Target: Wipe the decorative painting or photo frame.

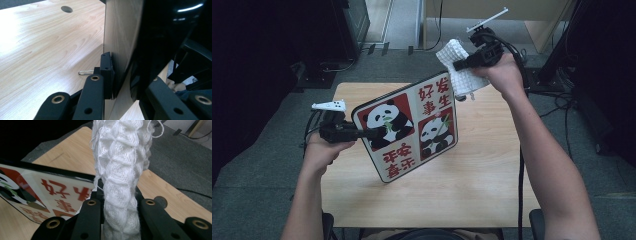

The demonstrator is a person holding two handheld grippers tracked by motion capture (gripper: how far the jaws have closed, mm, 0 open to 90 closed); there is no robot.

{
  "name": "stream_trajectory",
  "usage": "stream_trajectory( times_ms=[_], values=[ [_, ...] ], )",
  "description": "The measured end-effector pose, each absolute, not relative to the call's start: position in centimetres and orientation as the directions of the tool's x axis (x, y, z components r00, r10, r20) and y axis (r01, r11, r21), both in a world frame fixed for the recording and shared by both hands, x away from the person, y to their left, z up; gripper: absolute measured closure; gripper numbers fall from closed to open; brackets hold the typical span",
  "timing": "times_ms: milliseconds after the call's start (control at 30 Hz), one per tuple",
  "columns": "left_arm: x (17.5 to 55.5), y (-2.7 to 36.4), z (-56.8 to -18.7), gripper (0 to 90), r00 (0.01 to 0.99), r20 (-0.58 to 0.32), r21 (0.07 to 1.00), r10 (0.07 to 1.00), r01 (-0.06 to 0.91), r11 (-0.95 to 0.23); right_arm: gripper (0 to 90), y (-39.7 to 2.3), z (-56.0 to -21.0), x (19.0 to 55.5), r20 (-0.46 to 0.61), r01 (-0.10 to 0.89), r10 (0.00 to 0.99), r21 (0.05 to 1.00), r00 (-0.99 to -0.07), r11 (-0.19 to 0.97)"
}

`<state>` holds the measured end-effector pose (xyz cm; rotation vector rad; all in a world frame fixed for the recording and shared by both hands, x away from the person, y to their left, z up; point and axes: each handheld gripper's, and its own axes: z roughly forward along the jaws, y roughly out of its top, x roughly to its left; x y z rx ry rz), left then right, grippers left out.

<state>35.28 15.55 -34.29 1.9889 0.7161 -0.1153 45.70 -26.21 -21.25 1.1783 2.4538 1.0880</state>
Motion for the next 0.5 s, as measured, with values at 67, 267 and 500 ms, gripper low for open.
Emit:
stream_trajectory(
  times_ms=[67, 267, 500],
  values=[
    [35.3, 15.6, -34.3, 78.8, 0.821, -0.371, 0.773, 0.433, 0.531, -0.346, 78.3, -25.6, -20.5, 45.6, 0.118, 0.583, 0.739, 0.701, -0.663, 0.411],
    [35.3, 15.6, -34.4, 78.7, 0.819, -0.377, 0.772, 0.434, 0.536, -0.342, 78.2, -24.2, -20.0, 46.0, 0.105, 0.577, 0.73, 0.691, -0.676, 0.435],
    [35.3, 15.6, -34.4, 78.7, 0.821, -0.375, 0.773, 0.43, 0.533, -0.344, 78.3, -23.8, -21.3, 46.0, 0.109, 0.589, 0.72, 0.665, -0.685, 0.459]
  ],
)
